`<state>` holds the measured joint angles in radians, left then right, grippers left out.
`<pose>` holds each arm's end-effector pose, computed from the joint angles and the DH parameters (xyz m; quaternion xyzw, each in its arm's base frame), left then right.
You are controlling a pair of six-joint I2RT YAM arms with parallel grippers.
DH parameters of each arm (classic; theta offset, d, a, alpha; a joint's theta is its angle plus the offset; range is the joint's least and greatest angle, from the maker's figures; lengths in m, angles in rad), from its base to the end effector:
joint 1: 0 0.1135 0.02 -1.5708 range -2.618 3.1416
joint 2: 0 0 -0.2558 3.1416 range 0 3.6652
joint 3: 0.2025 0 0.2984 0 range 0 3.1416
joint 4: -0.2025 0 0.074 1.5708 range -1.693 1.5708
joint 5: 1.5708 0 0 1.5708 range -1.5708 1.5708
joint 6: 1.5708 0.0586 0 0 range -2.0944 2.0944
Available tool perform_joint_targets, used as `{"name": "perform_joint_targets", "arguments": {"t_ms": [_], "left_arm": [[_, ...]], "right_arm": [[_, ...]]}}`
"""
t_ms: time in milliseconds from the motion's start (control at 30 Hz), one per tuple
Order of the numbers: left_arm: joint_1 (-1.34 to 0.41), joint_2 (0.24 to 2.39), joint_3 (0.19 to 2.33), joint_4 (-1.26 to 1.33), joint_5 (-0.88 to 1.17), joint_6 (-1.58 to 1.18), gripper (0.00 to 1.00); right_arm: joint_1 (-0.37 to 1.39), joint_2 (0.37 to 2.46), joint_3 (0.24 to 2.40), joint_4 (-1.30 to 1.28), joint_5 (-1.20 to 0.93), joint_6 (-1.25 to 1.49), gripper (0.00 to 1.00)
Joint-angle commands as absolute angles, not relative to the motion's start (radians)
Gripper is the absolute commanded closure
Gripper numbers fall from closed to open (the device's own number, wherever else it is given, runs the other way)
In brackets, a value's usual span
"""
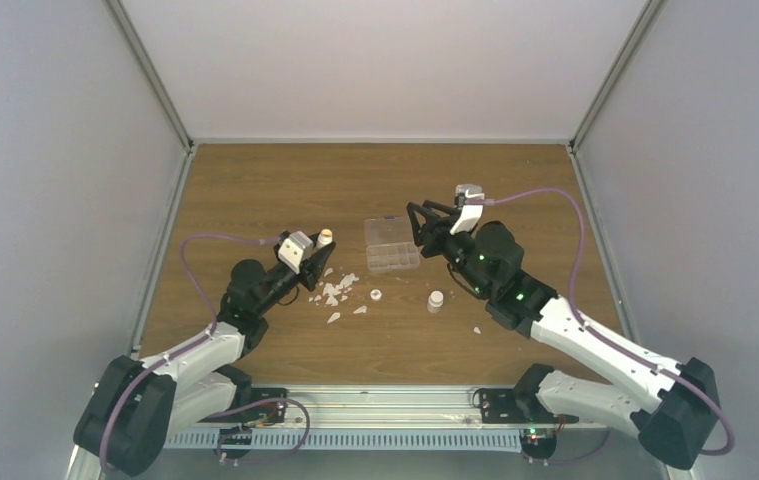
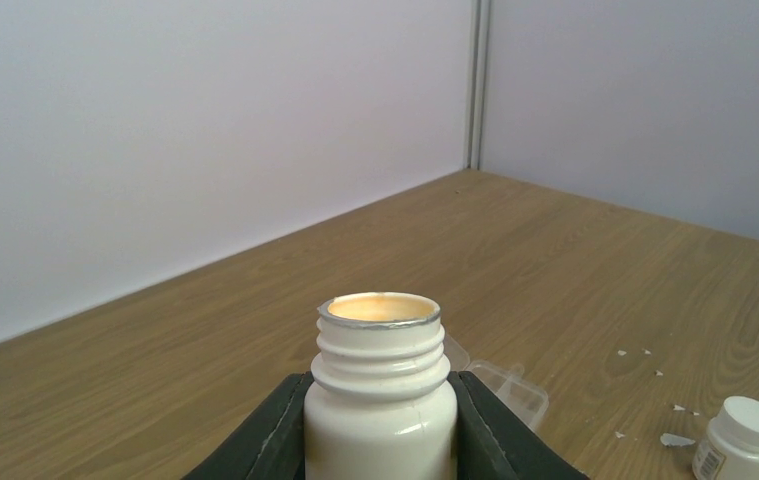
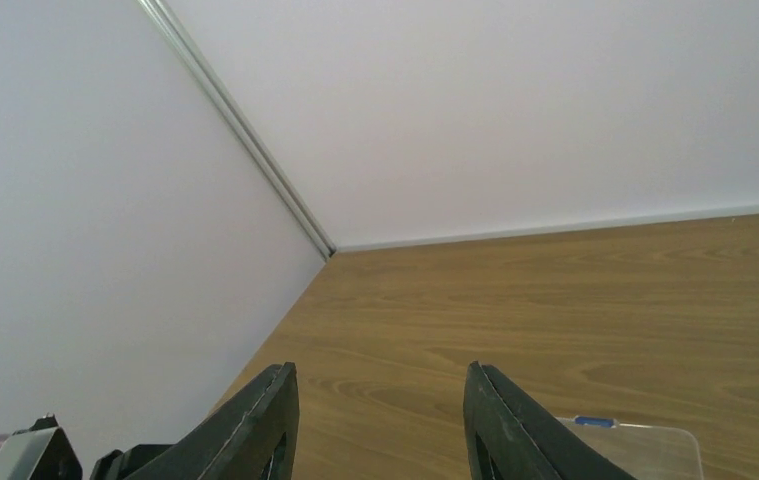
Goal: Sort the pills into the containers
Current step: Place the lid of the pill bottle at the center of the board, then adjust the pill bottle.
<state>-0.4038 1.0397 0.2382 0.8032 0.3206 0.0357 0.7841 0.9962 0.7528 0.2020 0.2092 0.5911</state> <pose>0.2378 -0.1217 0.1660 0.2623 0.6560 -0.2387 0.6662 0.2283 0.2105 0.3106 0.0028 0.7213 0.3788 0.5799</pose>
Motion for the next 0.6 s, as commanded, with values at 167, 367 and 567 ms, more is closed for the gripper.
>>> {"name": "perform_joint_targets", "arguments": {"t_ms": [167, 367, 567], "left_arm": [[-0.401, 1.05, 0.249, 0.851, 0.303, 0.038, 0.27], [-0.402, 1.048, 0.245, 0.853, 0.309, 0.037, 0.26], [-0.401, 1.051, 0.247, 0.853, 0.311, 0.038, 0.27]], "right_arm": [[0.78, 1.027, 0.737, 0.281, 0.207, 0.611, 0.0], [0.781, 0.98, 0.721, 0.322, 0.198, 0.607, 0.0], [0.774, 1.001, 0.731, 0.316, 0.184, 0.627, 0.0]]}}
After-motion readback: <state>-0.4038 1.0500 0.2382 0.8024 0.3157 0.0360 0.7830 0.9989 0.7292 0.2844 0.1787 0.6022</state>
